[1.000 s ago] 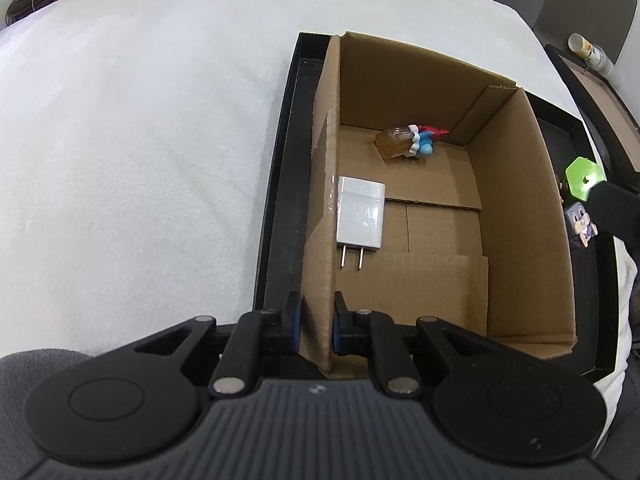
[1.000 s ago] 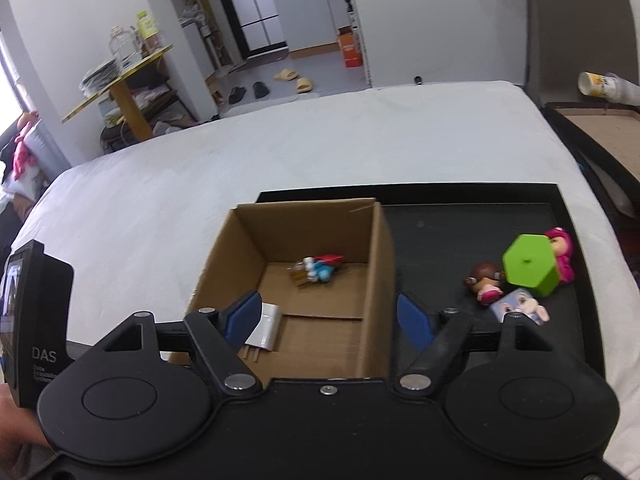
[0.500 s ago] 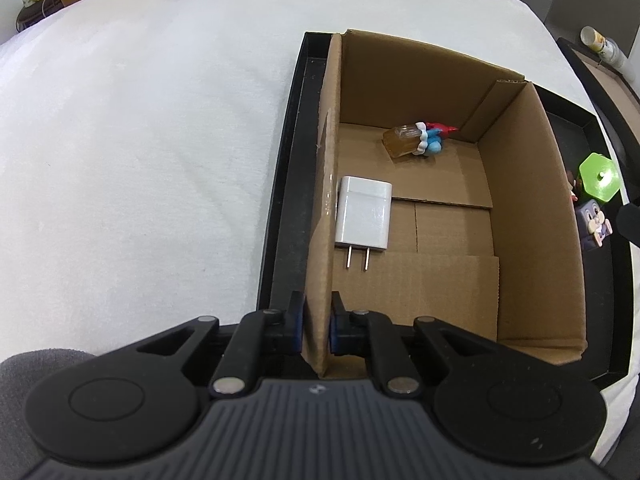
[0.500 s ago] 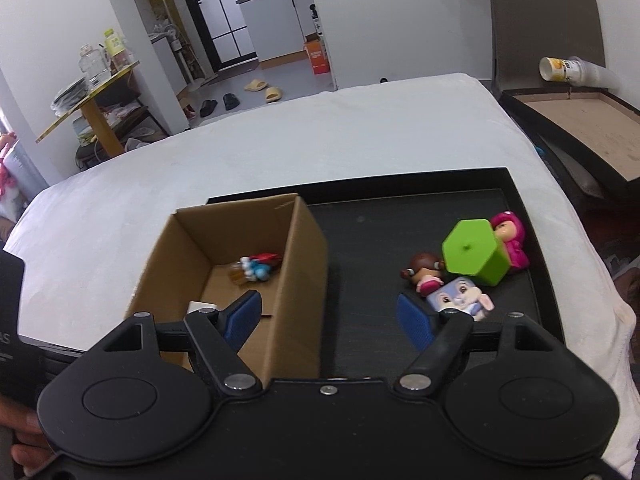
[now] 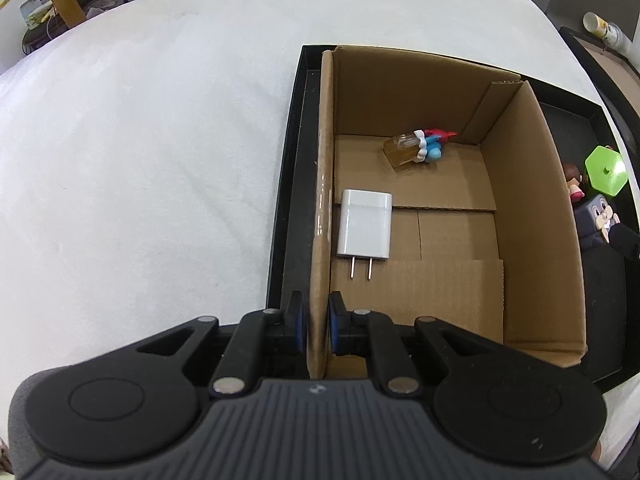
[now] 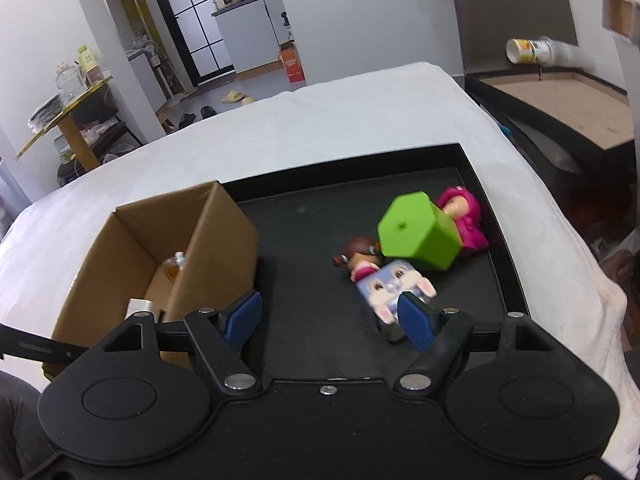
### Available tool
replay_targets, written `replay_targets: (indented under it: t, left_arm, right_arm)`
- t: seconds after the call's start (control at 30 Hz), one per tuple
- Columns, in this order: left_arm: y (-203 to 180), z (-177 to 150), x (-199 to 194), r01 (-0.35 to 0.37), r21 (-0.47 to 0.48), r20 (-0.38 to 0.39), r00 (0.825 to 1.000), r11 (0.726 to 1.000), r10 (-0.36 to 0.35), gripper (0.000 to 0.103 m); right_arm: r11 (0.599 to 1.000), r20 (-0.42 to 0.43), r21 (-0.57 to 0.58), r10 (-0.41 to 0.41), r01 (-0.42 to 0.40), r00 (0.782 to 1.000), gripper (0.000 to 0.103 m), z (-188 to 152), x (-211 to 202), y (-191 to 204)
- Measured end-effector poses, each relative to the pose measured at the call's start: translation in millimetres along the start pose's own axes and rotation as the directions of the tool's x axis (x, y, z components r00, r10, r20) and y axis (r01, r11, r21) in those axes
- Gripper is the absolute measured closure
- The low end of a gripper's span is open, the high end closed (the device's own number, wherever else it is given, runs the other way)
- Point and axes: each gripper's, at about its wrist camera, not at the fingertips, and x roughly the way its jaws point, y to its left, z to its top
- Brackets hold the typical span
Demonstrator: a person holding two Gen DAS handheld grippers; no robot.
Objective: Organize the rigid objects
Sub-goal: 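Raise the right gripper away from the box toward the tray toys, then close the right gripper on the bunny cube figure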
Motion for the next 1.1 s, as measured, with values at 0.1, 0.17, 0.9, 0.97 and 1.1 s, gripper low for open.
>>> replay_targets:
  t: [0.1,0.17,0.9,0.97,1.1]
  left_arm:
    - [-1.9,0.0,-2.9,-0.011,-0.003,0.004,1.0,1.0,0.011,0.092]
    - [-5.6,0.3,-3.6,-0.024,0.009,0.014,1.0,1.0,0.023,0.092]
    - [0.2,5.3,-3.5,-0.013,-0.046,0.008,1.0,0.999,0.013,0.093]
    - [3.1,5.7,-3.7,-0.001,-0.06,0.002,1.0,0.998,0.001,0.094]
    - [5.3,5.6,-4.1,0.005,-0.072,-0.001,1.0,0.997,-0.005,0.094]
  right_arm:
    - [1.0,-0.002,0.007,-0.009,0.009,1.0,0.029,-4.0,2.3,-10.2]
    - [1.0,-0.009,0.011,-0.022,0.022,1.0,0.029,-5.5,6.2,-16.2]
    - [0.99,0.008,-0.052,-0.133,0.134,0.991,0.033,-12.4,46.2,-32.9]
    - [0.99,0.012,-0.06,-0.13,0.131,0.991,0.039,-12.5,47.7,-31.0]
    - [0.989,0.017,-0.071,-0.125,0.126,0.992,0.054,-14.5,46.0,-26.7]
